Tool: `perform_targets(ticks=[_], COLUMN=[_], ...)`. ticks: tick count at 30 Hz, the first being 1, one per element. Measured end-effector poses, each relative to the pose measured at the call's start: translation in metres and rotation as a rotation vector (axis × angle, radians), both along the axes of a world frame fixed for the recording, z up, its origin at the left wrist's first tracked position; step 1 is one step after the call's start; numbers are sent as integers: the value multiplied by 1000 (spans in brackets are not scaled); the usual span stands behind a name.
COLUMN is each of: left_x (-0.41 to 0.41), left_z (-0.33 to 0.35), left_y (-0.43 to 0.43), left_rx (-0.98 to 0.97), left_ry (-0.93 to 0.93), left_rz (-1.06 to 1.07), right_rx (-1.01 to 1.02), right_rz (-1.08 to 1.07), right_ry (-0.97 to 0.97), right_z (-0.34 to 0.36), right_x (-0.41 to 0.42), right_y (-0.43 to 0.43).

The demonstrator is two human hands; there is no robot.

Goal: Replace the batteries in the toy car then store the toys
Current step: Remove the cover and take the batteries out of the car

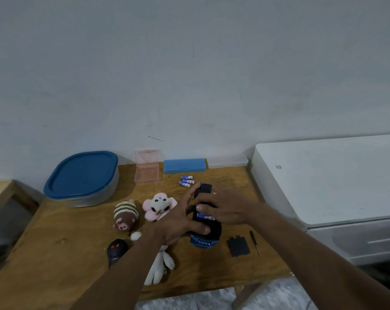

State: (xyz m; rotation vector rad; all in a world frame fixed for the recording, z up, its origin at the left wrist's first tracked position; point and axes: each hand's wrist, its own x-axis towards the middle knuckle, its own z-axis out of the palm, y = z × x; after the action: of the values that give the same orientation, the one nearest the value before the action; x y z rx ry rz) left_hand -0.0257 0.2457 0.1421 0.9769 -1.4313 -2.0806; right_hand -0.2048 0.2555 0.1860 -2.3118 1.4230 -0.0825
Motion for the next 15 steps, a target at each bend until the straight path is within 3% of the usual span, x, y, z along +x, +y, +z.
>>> perform_targets(ticks=[7,15], left_x=[-5,-4], left_z=[-7,7], left_y=[1,-4], left_rx=[37,28], left_ry=[81,11], left_rz=[-19,-63], right_rx=[-7,78], right_rz=[-48,-105], right_ry=[-25,-91], right_z=[-7,-10], right_x=[-10,-13], right_y=[4,5])
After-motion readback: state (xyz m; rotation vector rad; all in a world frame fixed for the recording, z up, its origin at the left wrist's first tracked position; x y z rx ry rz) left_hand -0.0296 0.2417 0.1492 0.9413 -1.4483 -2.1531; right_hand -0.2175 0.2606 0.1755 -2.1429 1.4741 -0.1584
